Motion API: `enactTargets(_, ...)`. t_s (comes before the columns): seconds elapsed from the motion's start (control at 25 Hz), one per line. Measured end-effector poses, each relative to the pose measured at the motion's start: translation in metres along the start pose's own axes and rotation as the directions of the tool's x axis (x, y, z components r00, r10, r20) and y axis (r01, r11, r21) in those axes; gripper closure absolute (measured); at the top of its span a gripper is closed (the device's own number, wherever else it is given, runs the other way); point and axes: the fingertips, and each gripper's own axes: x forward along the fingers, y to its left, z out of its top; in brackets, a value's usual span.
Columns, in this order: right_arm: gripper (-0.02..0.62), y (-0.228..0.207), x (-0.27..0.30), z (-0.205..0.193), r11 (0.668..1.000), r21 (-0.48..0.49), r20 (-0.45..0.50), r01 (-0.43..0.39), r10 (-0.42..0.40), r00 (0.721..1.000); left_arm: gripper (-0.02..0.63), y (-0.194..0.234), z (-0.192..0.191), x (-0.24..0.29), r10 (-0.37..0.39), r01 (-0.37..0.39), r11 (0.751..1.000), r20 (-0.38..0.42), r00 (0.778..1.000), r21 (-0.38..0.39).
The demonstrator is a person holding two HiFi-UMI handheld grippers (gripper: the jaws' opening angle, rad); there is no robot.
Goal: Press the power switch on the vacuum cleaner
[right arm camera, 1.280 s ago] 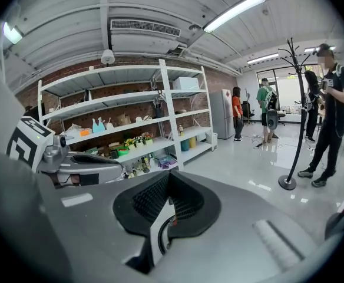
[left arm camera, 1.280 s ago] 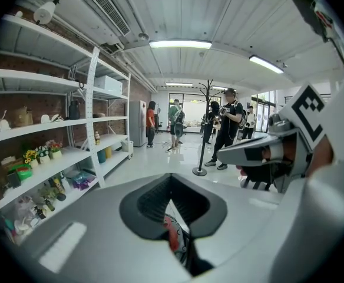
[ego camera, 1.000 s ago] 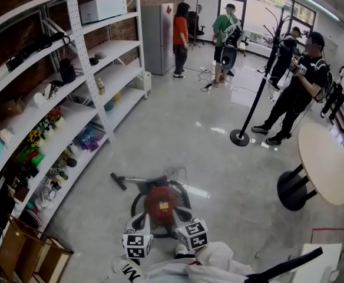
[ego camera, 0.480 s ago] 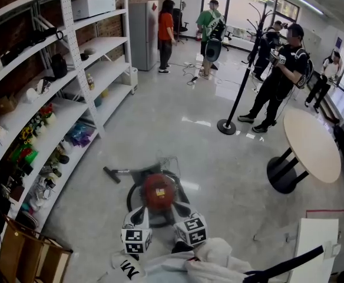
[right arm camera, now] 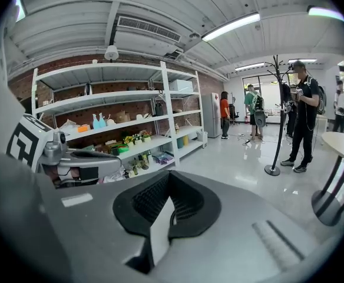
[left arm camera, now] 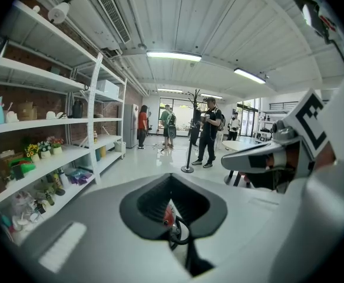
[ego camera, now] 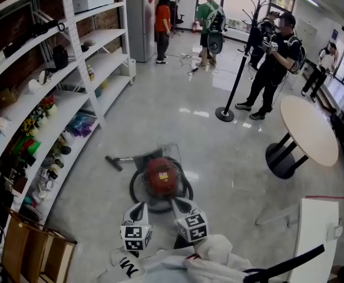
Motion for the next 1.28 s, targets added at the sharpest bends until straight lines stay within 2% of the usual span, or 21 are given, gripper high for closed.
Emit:
enactTargets(0.48, 0.595, 0.030, -0.041, -0.037, 0.999, 0.030, -0.060, 0.015, -0.013, 0.998, 0.606, -0.020, -0.027, -0.040, -0.037, 0.036, 0.999, -0.040, 0.999, -0.023)
enactTargets(0.92, 0.595, 0.021, -0.048, -0.050, 0.999, 0.042, -0.070, 0.018, -0.015, 0.997, 0.606, -0.038, -0.042, -0.042, -0.049, 0.048, 0.999, -0.085, 0.995, -0.022)
enactTargets(1.28, 0.595, 0.003, -0.063, -0.053, 0.999, 0.052, -0.083, -0.005, 0.010, 0.997, 0.606, -0.066, -0.032, -0.035, -0.047, 0.045, 0.999, -0.087, 0.995, -0.017)
